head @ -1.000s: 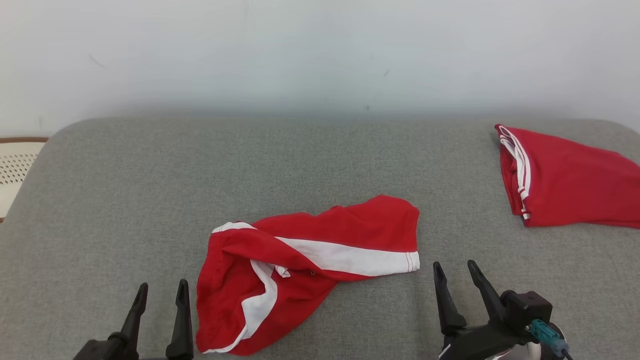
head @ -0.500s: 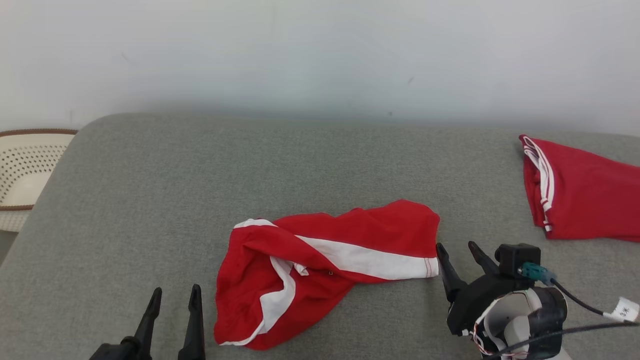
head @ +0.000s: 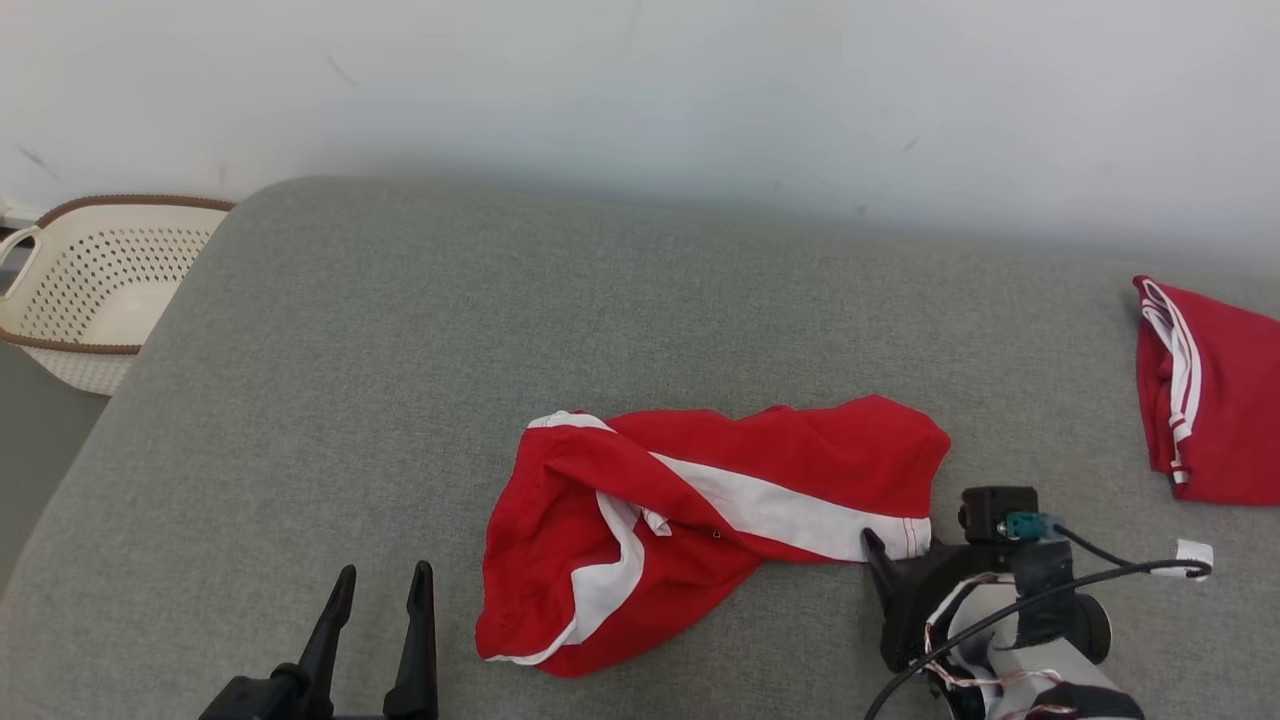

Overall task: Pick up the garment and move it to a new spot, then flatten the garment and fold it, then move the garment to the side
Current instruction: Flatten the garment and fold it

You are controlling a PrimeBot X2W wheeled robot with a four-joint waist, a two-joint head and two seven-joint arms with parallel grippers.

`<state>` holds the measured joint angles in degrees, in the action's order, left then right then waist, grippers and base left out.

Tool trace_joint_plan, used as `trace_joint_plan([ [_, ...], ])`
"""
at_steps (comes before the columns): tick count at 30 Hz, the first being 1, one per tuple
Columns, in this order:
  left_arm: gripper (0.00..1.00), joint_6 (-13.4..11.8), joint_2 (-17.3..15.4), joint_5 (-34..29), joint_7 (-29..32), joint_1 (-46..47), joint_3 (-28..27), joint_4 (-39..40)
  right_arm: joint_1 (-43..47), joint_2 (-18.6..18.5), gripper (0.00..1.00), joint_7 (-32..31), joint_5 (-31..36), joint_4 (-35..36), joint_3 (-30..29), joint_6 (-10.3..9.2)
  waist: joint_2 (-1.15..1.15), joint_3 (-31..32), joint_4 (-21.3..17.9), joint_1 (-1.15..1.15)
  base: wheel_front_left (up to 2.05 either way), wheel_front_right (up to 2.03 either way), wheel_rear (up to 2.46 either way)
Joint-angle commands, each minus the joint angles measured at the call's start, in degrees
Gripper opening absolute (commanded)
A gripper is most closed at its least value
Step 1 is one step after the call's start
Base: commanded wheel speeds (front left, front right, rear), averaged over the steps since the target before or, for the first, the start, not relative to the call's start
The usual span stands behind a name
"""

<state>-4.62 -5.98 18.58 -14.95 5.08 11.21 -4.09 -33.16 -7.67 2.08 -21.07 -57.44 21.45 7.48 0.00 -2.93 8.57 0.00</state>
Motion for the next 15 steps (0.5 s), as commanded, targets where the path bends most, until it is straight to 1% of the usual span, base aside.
trace_joint_plan([
  [1,1.0,0.29,0.24,-0.5,-0.29,0.43,-0.54,-0.34,-0.68,0.04,0.0,0.29,-0.89,-0.82,0.82,0.02,0.0,-0.29,0.2,0.0,0.0,0.0,0.0],
  [4,1.0,0.39,0.5,-0.72,-0.29,0.29,-0.93,-0.4,-1.57,-0.31,0.0,1.41,-1.84,-1.16,1.74,0.02,0.0,-0.36,0.06,0.0,0.0,0.0,0.0],
  [8,1.0,0.94,1.12,-1.35,-0.29,0.37,-1.55,-0.46,-4.96,-1.07,0.0,3.24,-4.73,-0.65,2.93,0.02,0.0,-0.89,-0.17,0.0,0.0,0.0,0.0],
  [15,1.0,2.28,2.02,-2.03,-0.3,1.29,-1.27,-1.2,-15.03,-2.57,0.0,2.76,-8.13,0.51,5.71,0.02,0.0,-2.65,1.16,0.0,0.0,0.0,0.0],
])
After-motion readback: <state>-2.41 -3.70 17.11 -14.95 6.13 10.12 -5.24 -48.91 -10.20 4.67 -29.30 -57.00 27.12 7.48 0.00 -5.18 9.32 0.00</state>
